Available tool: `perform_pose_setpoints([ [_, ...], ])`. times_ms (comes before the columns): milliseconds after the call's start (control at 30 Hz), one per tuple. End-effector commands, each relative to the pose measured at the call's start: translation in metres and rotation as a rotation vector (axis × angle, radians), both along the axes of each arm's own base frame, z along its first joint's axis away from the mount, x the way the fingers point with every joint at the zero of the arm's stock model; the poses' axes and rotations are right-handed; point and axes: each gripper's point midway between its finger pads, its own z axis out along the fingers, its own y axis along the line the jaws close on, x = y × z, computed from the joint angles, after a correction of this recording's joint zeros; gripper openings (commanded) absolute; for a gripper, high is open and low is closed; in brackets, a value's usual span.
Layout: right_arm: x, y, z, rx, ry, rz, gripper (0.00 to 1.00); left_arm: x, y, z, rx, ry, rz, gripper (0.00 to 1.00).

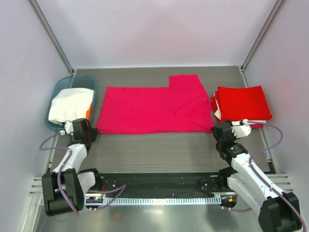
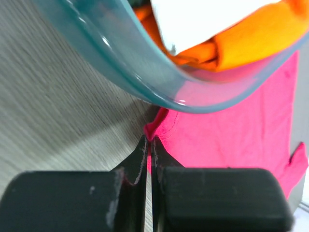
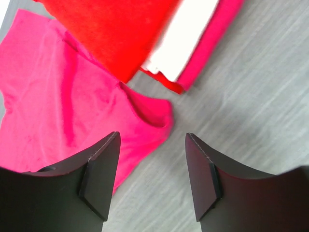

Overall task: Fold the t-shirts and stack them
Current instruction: Flatten the tshirt out

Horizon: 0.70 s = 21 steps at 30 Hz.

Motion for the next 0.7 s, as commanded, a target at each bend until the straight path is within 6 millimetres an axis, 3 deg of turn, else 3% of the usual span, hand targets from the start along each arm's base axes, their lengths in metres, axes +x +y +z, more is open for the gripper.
perform_pose_setpoints([
  [0, -0.01, -0.01, 0.005, -0.033, 0.026, -0.033, 0.62, -0.01, 0.008, 0.007, 0.018, 0.023, 0.003, 0.0],
  [167, -0.009, 0.005, 0.006, 0.024, 0.049, 0.027, 0.59, -0.017, 0.006, 0.005, 0.008, 0.037, -0.009, 0.0],
  [333, 0.002, 0.013, 0.003, 0.02, 0.081, 0.062, 0.42, -0.02, 0.006, 0.0, -0.003, 0.042, -0.011, 0.0],
  [500, 0.01, 0.023, -0.008, 0.041, 0.14, 0.086, 0.55, -0.017, 0.005, -0.002, -0.017, 0.05, -0.023, 0.0],
  [667, 0.022, 0.029, -0.024, 0.072, 0.083, 0.092, 0.55, -0.017, 0.008, -0.001, -0.012, 0.05, -0.026, 0.0],
])
